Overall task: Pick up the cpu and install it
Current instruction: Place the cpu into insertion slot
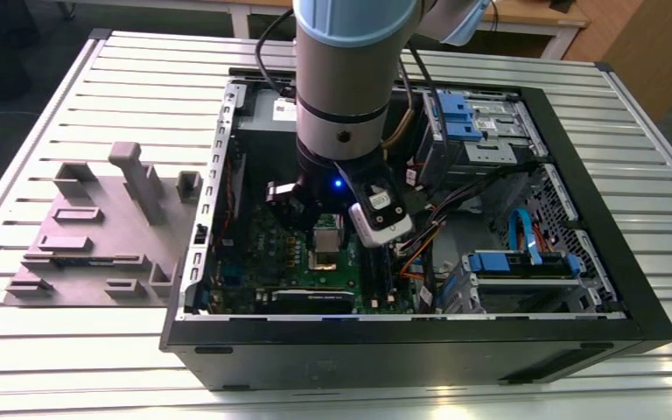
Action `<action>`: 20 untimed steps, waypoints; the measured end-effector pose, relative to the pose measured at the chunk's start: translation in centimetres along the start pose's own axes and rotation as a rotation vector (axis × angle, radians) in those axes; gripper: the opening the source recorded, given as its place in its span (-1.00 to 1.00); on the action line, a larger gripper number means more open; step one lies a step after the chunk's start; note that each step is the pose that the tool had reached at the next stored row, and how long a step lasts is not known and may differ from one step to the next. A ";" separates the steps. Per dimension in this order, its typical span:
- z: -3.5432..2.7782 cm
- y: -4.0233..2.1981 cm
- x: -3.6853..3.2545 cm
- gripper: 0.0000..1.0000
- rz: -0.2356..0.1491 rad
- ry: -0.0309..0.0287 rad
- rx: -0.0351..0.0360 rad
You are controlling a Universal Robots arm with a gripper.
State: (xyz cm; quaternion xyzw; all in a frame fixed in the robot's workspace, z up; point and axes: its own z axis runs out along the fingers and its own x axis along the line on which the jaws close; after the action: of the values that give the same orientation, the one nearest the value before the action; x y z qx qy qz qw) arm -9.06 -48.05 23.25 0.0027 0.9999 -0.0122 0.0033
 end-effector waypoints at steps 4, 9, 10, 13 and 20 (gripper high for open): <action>0.31 0.01 0.00 -0.06 0.000 -0.0003 0.0000; 1.13 0.03 0.02 -0.06 0.000 -0.0006 0.0000; 1.31 0.04 0.02 -0.06 0.000 -0.0008 0.0000; 1.65 0.04 0.03 -0.06 0.000 -0.0010 0.0001; 2.67 0.07 0.04 -0.06 0.000 -0.0062 -0.0001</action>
State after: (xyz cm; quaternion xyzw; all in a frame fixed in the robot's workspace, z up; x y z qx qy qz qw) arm -9.09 -48.05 20.58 0.0027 0.9999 -0.0121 0.0064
